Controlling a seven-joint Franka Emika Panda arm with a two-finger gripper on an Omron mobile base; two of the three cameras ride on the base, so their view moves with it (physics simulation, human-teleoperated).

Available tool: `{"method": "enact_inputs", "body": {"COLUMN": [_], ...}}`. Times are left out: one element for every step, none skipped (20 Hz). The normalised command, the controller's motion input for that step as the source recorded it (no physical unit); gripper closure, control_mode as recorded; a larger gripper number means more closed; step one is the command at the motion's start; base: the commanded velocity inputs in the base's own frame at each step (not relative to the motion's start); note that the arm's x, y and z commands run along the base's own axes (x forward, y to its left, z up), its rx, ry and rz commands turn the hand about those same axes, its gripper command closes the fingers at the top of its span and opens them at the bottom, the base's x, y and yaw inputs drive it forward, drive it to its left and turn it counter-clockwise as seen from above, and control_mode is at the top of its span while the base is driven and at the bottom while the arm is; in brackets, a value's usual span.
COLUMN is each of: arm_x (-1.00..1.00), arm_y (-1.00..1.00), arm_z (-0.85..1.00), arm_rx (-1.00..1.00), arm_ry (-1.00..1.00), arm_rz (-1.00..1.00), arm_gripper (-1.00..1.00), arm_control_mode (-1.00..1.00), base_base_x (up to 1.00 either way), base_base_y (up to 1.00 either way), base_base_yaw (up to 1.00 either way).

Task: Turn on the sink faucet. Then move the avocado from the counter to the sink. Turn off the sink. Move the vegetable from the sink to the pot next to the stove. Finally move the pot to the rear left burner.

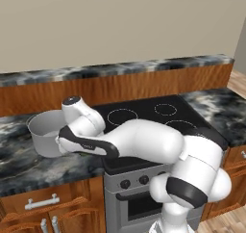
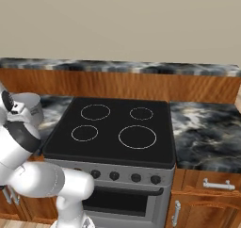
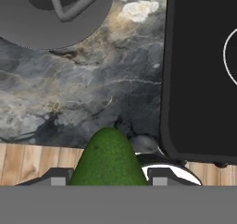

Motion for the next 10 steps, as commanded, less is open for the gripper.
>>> {"method": "enact_inputs", "body": {"arm_x": [0.00, 0.08, 0.11, 0.20, 0.24, 0.31, 0.36, 0.09, 0.00, 0.00], "arm_y": [0.00, 0.04, 0.06, 0.09, 0.07, 0.04, 0.05, 0.02, 0.00, 0.00], "arm_z": [0.57, 0.51, 0.50, 0.48, 0.46, 0.40, 0.29, 0.17, 0.00, 0.00], "arm_rx": [0.00, 0.00, 0.00, 0.00, 0.00, 0.00, 0.00, 0.00, 0.00, 0.00], "arm_ry": [-0.01, 0.00, 0.00, 0.00, 0.00, 0.00, 0.00, 0.00, 0.00, 0.00], "arm_rz": [-0.11, -0.11, -0.11, -0.10, -0.08, -0.03, -0.03, 0.00, 0.00, 0.00], "arm_gripper": [1.00, 1.00, 1.00, 1.00, 1.00, 1.00, 1.00, 1.00, 1.00, 1.00], "arm_control_mode": [-1.00, -1.00, -1.00, -1.00, -1.00, -1.00, -1.00, -1.00, -1.00, -1.00], "base_base_x": [0.00, 0.00, 0.00, 0.00, 0.00, 0.00, 0.00, 0.00, 0.00, 0.00], "base_base_y": [0.00, 0.00, 0.00, 0.00, 0.00, 0.00, 0.00, 0.00, 0.00, 0.00], "base_base_yaw": [0.00, 0.00, 0.00, 0.00, 0.00, 0.00, 0.00, 0.00, 0.00, 0.00]}}
